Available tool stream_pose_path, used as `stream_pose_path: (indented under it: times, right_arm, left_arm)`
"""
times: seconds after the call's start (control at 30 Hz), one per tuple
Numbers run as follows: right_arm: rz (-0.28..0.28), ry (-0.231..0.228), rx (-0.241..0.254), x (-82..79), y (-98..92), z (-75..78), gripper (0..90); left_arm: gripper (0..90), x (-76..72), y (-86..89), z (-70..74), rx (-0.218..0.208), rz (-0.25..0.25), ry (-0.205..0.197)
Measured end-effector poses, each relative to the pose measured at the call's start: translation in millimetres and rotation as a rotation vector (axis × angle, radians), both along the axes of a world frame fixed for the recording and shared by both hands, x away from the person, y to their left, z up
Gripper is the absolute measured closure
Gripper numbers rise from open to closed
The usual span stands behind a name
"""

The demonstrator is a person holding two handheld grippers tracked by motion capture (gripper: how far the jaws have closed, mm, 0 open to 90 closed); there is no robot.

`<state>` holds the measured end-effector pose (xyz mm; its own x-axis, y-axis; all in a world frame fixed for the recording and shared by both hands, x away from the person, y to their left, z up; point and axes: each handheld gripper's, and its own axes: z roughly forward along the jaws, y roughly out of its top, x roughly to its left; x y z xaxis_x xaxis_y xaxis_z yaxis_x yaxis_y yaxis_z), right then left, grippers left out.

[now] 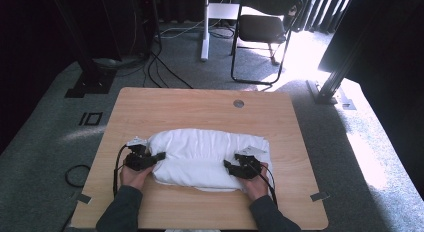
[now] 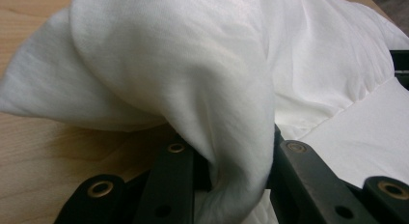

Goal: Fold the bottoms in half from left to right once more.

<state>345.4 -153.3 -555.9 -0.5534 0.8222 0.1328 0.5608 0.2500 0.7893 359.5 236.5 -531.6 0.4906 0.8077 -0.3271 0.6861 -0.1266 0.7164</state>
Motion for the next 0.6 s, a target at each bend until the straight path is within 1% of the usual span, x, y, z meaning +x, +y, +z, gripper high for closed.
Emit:
stream_pose_path:
  times: [0.07,0.13,0.17,0.2,0.27,0.3,0.37,0.43,0.47,0.5,0.53,0.57,0.6]
  right_arm:
    - [-0.002,0.0,-0.016,-0.8,1.0,3.9,43.1]
    - [0.003,-0.001,-0.028,-1.9,2.0,12.0,48.2]
    - [0.005,-0.013,-0.037,-3.0,3.6,17.0,48.9]
    - [0.008,-0.036,-0.045,-4.4,5.8,21.9,48.7]
    - [0.029,-0.076,-0.057,-7.0,12.0,31.4,44.9]
    - [0.038,-0.092,-0.072,-8.2,16.4,35.3,43.9]
    - [0.06,-0.108,-0.092,-10.0,25.8,38.7,42.2]
    - [0.087,-0.102,-0.126,-10.2,35.2,35.3,41.8]
    - [0.091,-0.097,-0.153,-9.7,39.7,31.1,41.5]
    - [0.095,-0.087,-0.182,-8.6,43.2,25.9,41.0]
    - [0.094,-0.069,-0.195,-7.1,46.3,20.3,41.1]
    - [0.097,-0.059,-0.191,-5.5,48.3,15.7,41.2]
    - [0.095,-0.054,-0.175,-4.5,49.5,13.0,41.4]
  left_arm:
    - [77.2,0.4,-0.5,3.2,0.0,-0.008,-0.006]
    - [77.2,0.5,-1.3,6.8,0.0,-0.011,-0.012]
    - [77.2,0.7,-1.4,8.6,-0.003,-0.011,-0.014]
    - [77.2,1.0,-1.1,10.5,-0.009,-0.012,-0.017]
    - [77.2,1.1,-0.7,14.2,-0.018,-0.013,-0.024]
    - [77.1,1.1,-1.2,16.1,-0.02,-0.012,-0.025]
    - [77.1,1.2,-1.7,19.6,-0.016,-0.018,-0.034]
    - [77.1,1.2,-1.3,23.4,-0.025,-0.017,-0.042]
    - [77.2,1.0,-0.5,25.6,-0.034,-0.018,-0.045]
    - [77.2,0.8,0.2,28.2,-0.048,-0.022,-0.048]
    - [77.3,0.6,0.3,31.1,-0.059,-0.027,-0.053]
    - [77.3,0.2,-0.2,34.5,-0.055,-0.029,-0.064]
    - [77.3,-0.1,-1.0,38.6,-0.051,-0.032,-0.074]
